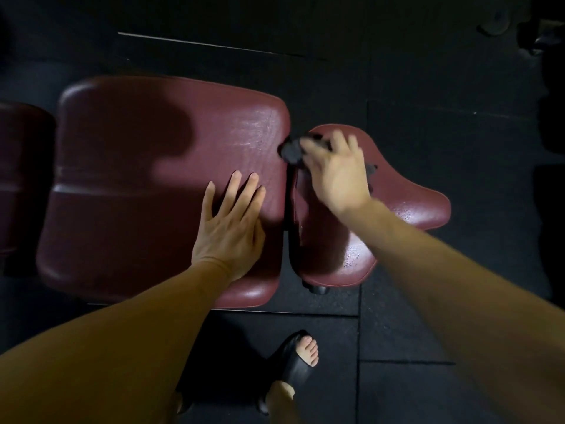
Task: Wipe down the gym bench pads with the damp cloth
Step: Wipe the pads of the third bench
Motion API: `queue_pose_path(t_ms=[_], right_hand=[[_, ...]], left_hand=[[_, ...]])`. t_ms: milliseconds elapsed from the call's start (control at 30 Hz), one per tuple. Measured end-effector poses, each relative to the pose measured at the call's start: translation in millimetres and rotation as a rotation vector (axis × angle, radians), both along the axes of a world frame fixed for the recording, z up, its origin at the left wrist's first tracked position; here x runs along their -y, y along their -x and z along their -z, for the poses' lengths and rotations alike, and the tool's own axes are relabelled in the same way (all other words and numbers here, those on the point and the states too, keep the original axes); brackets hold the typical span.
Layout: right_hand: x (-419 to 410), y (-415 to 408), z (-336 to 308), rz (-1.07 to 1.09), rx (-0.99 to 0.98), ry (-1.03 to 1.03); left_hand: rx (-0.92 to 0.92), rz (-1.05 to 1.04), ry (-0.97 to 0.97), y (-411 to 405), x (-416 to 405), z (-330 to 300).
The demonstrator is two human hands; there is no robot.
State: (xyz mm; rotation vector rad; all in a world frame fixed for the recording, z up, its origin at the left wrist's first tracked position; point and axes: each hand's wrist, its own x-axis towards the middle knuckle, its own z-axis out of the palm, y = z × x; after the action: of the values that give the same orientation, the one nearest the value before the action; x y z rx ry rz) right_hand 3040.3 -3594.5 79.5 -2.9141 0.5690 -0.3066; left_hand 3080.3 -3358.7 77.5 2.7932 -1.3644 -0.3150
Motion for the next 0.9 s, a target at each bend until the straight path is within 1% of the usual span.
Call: queue_pose_path(t_ms=[67, 133, 200, 300, 367, 433, 467, 567, 633, 733, 833, 900], right_hand=[[5, -25, -2, 0.072, -0.016, -0.017], [-4, -9, -6, 0.039, -0.005, -0.040], [-27, 41, -7, -0.070, -0.004, -0.076], [-65, 127, -9, -0.245, -0.117, -0.143], [-70, 150, -9, -0.305, -0.158, -0.155], [-58, 129, -9, -0.324, -0.139, -0.107], [-51, 107, -8, -0.294, -0.113, -0.069], [-34, 35, -9, -0.081, -0.021, 0.002], [-36, 27, -8, -0.003, -0.002, -0.019], [-62, 84, -8, -0.059, 0.021, -0.093], [-88, 154, -3, -0.161, -0.057, -0.178], [-91, 171, 1, -0.191, -0.077, -0.187]], left_hand=[[0.001, 0.004, -0.001, 0, 0, 0], [-0.005, 0.005, -0.008, -1, 1, 0], [-0.004, 0.001, -0.027, -2, 1, -1], [0.017, 0.006, -0.003, -1, 1, 0], [0.027, 0.003, 0.031, 0, 0, 1], [0.041, -0.002, 0.050, 1, -1, 2], [0.049, 0.001, 0.052, 1, -1, 2], [0.047, 0.001, 0.046, 1, -1, 2], [0.036, -0.003, 0.024, 1, -1, 0], [0.007, -0.009, -0.033, 0, 0, -2], [0.009, -0.010, -0.086, 1, 0, -5], [0.019, -0.010, -0.091, 2, 1, -5]])
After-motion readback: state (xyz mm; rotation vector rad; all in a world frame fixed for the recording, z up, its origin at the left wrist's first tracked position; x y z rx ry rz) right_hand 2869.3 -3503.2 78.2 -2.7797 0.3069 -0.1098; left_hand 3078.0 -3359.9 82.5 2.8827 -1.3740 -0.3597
